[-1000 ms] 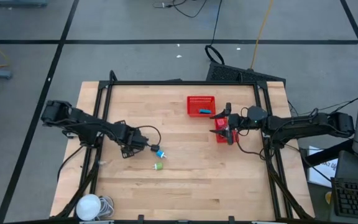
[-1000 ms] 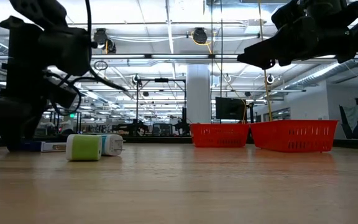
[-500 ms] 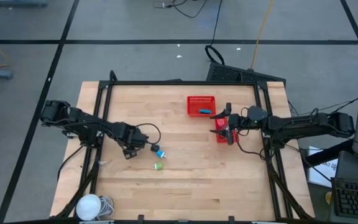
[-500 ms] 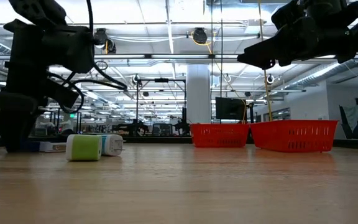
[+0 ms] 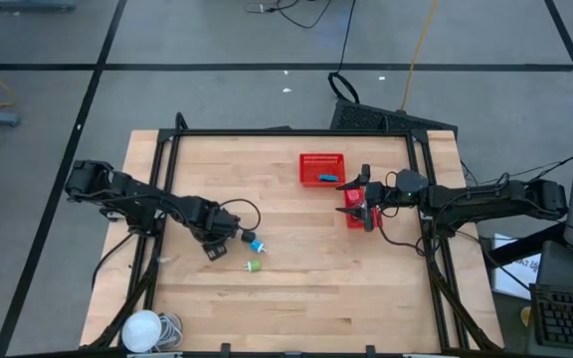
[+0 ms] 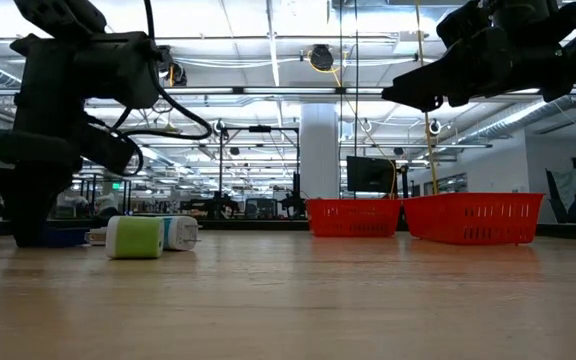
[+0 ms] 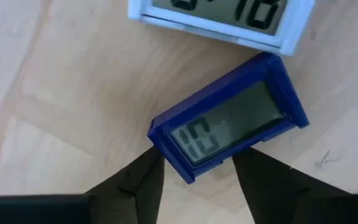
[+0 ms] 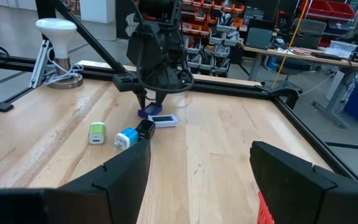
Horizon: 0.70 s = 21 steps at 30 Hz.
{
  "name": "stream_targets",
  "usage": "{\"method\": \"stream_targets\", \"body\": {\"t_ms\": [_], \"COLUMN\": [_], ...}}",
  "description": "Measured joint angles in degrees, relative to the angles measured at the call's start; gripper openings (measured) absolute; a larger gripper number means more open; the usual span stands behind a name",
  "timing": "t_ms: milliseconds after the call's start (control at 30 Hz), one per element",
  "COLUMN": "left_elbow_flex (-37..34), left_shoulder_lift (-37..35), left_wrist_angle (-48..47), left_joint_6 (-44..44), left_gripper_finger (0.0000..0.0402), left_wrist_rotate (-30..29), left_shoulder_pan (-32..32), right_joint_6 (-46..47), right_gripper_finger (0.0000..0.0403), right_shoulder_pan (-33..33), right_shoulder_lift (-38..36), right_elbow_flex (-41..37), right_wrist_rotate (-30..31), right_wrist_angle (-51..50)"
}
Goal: Pick & Place Office items
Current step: Put the dark blue digital clock into the top red bin
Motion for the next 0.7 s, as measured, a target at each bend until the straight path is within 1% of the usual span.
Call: {"method": "stream_targets", "body": {"t_ms": [233, 367, 533, 700], "left_elbow_flex": [0.1, 0.1, 0.1, 0.1], "left_shoulder_lift": [0.0, 0.0, 0.0, 0.0], "left_wrist_angle": [0.5, 0.8, 1.5, 2.6], "left_joint_6": [-16.3, -25.4, -28.8, -29.2], "left_gripper_finger": [0.0172, 0.0173, 0.0191, 0.0227], "left_wrist_rotate": [-0.1, 1.4, 2.9, 3.9], "left_shoulder_pan": [0.0, 0.5, 1.5, 2.8], "right_joint_6": [0.0, 0.0, 0.0, 0.2], "right_gripper_finger": [0.0263, 0.0263, 0.0263, 0.0263], "right_shoulder_pan": [0.0, 0.0, 0.0, 0.0], "right_shoulder_lift": [0.0, 0.0, 0.0, 0.0], "right_elbow_flex": [0.0, 0.0, 0.0, 0.0], "right_wrist_rotate": [0.0, 0.0, 0.0, 0.0], "right_wrist_angle": [0.0, 0.0, 0.2, 0.2]}}
